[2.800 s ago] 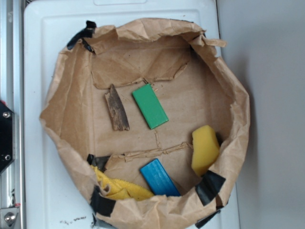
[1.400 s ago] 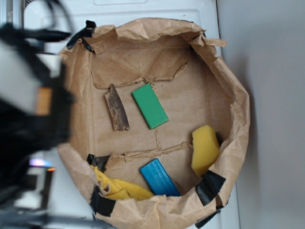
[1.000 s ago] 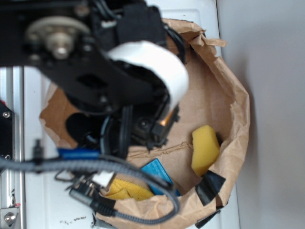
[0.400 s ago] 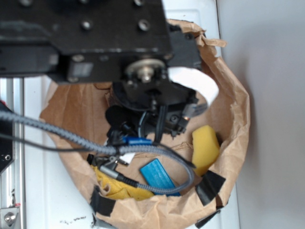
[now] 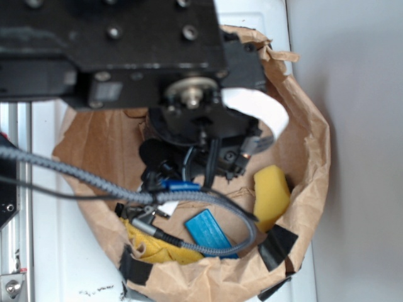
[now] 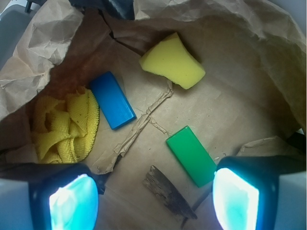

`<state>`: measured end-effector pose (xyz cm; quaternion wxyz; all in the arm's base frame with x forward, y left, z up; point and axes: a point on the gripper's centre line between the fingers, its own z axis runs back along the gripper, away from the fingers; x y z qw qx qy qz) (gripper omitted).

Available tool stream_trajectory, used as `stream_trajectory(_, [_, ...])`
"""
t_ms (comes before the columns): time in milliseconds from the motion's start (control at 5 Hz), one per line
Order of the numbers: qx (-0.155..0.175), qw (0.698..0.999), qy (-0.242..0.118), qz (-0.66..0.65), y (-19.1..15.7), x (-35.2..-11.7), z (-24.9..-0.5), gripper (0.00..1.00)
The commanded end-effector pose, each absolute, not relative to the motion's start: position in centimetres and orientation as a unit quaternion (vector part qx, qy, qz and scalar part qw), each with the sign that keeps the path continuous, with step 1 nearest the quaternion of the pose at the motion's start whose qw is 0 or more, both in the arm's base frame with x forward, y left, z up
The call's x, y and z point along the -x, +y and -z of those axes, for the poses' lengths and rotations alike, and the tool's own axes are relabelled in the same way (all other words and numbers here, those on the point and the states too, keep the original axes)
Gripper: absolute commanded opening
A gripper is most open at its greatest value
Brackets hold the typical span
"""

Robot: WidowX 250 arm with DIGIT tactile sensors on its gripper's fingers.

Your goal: Grab the green block.

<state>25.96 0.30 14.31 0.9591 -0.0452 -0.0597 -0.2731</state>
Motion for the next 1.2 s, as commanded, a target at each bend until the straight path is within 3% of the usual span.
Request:
stream_trajectory(0, [-0.015,0.94,-0.06,0.334,2.4,-26.0,-12.3,1.0])
stream_trajectory(400, [-0.037,0.927,-0.055,0.368,3.6,-24.3,-9.8,1.0])
stream_trajectory(600, [-0.029,0.931,-0.03,0.363,2.7,-25.1,-8.3,1.0])
stream_trajectory(1000, [-0.037,0.936,-0.022,0.349,2.5,-27.1,-6.2,1.0])
